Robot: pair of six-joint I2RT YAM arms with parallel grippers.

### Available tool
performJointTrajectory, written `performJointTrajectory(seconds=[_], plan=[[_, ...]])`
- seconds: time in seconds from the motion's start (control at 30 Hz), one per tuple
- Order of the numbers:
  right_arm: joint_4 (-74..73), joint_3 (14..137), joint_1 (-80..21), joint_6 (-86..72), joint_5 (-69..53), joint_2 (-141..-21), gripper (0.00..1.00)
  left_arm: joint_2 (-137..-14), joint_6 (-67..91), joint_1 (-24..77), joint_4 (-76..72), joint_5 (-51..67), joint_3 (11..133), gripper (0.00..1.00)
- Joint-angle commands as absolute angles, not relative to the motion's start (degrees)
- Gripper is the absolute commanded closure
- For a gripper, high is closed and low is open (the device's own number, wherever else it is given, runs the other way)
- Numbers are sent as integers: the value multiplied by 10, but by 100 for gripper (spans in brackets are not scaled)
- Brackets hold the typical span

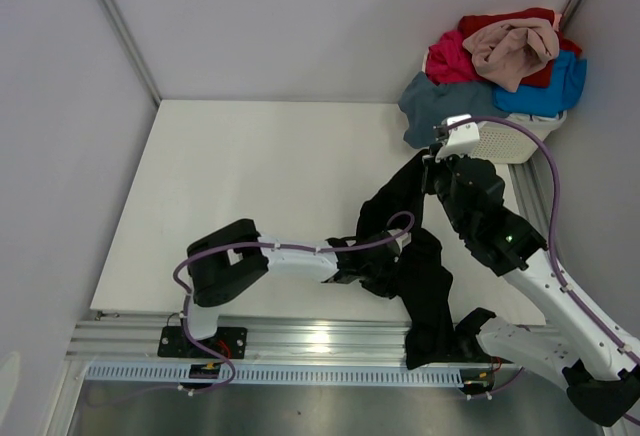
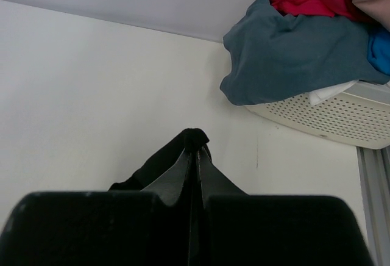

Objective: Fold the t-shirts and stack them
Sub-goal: Flatten out the tshirt

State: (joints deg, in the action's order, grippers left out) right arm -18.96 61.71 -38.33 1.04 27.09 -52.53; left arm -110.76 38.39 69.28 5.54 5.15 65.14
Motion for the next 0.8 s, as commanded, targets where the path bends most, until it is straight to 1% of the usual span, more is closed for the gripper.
performJointTrajectory(seconds=[0.0,0.03,0.07,0.2,0.3,0.37,0.4,0.47,0.53,0.57,0.63,0.67,0.73,0.77], plan=[[-167,619,-387,3,266,-511,100,-1157,349,692,164,-21,643,85],[-167,619,-387,3,265,-510,100,-1162,345,692,172,-20,649,94],[-166,619,-388,3,265,-510,100,-1165,343,692,176,-20,656,99],[-164,619,-388,3,265,-508,100,-1169,335,692,190,-27,665,99],[-158,619,-388,9,275,-508,100,-1133,327,692,216,-60,662,99],[-151,620,-386,14,293,-509,100,-1079,317,691,255,-98,658,99],[-148,620,-383,17,298,-510,100,-1055,313,689,275,-140,659,99],[-137,622,-374,24,307,-509,100,-971,297,681,321,-191,661,99],[-128,626,-353,32,312,-505,100,-909,282,670,408,-254,679,99],[-125,628,-345,33,315,-505,100,-848,279,649,437,-269,684,99],[-117,634,-320,38,319,-499,100,-784,273,619,517,-311,717,99],[-114,635,-312,41,320,-497,100,-720,265,586,531,-322,729,99],[-107,638,-298,45,317,-491,100,-661,230,546,550,-332,748,99],[-105,639,-288,46,316,-489,100,-638,219,505,557,-340,754,99]])
